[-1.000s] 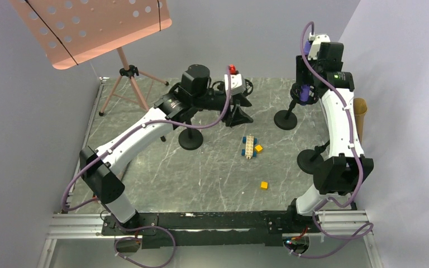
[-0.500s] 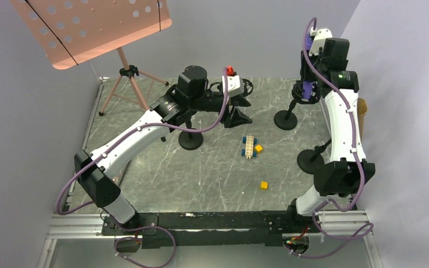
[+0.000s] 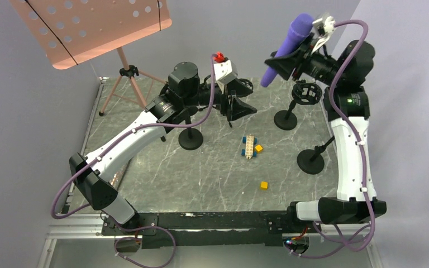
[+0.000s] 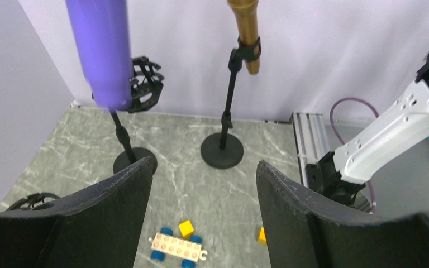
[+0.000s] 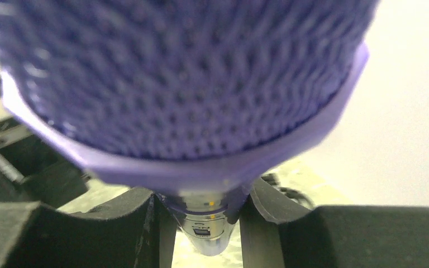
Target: Remove the microphone from the stand
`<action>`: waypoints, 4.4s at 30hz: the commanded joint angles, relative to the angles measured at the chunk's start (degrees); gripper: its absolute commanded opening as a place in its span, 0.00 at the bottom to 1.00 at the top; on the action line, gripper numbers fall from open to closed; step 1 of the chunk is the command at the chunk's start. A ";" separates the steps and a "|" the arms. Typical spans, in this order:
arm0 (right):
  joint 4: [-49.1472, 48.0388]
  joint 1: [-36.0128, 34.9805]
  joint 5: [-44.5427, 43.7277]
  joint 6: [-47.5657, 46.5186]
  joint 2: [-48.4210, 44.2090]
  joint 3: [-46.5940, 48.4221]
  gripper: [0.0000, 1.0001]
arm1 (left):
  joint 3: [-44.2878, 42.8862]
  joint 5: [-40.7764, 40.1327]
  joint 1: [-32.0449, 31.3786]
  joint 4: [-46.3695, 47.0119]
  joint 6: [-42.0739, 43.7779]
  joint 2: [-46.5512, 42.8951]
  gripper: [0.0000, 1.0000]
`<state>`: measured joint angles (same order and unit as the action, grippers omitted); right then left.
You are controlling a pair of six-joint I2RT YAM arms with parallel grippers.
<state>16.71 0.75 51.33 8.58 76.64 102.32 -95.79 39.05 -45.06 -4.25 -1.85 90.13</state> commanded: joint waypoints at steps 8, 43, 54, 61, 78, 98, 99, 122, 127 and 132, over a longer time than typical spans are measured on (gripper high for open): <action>-14.77 -7.45 17.38 11.37 0.27 -9.42 0.00 | -2.16 -2.11 -0.37 5.12 -6.99 -0.95 0.73; -20.74 -18.04 13.45 13.91 5.22 -7.53 0.00 | 1.00 1.22 2.98 10.77 -13.16 0.78 0.63; -18.08 -18.24 5.79 10.44 6.79 -4.82 0.92 | 7.24 4.06 5.84 11.31 -12.40 -4.76 0.00; -15.56 -17.75 5.19 8.68 10.01 1.68 0.90 | 10.50 5.69 7.70 10.47 -11.71 -7.21 0.00; -14.86 -17.81 8.90 6.72 8.90 -1.47 0.00 | 6.19 7.61 8.83 11.26 -14.25 -6.28 0.67; -13.29 -19.61 11.39 6.04 6.43 -4.90 1.00 | 7.29 7.00 14.66 6.17 -8.83 -10.84 0.00; -12.91 -19.12 11.83 5.86 5.94 -4.85 1.00 | 7.69 6.94 16.18 4.67 -7.38 -12.49 0.00; -0.46 -15.90 7.61 -5.19 -0.88 -11.79 1.00 | 41.24 -43.67 36.29 -48.26 26.14 -42.14 0.00; -0.72 -15.88 7.81 -4.74 -0.80 -12.06 1.00 | 49.65 -44.12 39.36 -44.20 24.15 -40.58 0.00; -1.55 -15.92 7.90 -4.31 -0.92 -12.68 1.00 | 53.63 -40.47 40.80 -40.21 24.13 -37.22 0.00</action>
<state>17.08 -15.40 59.00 4.51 76.12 90.11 -43.72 -2.90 -5.08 -50.87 23.00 51.40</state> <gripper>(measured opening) 0.995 0.412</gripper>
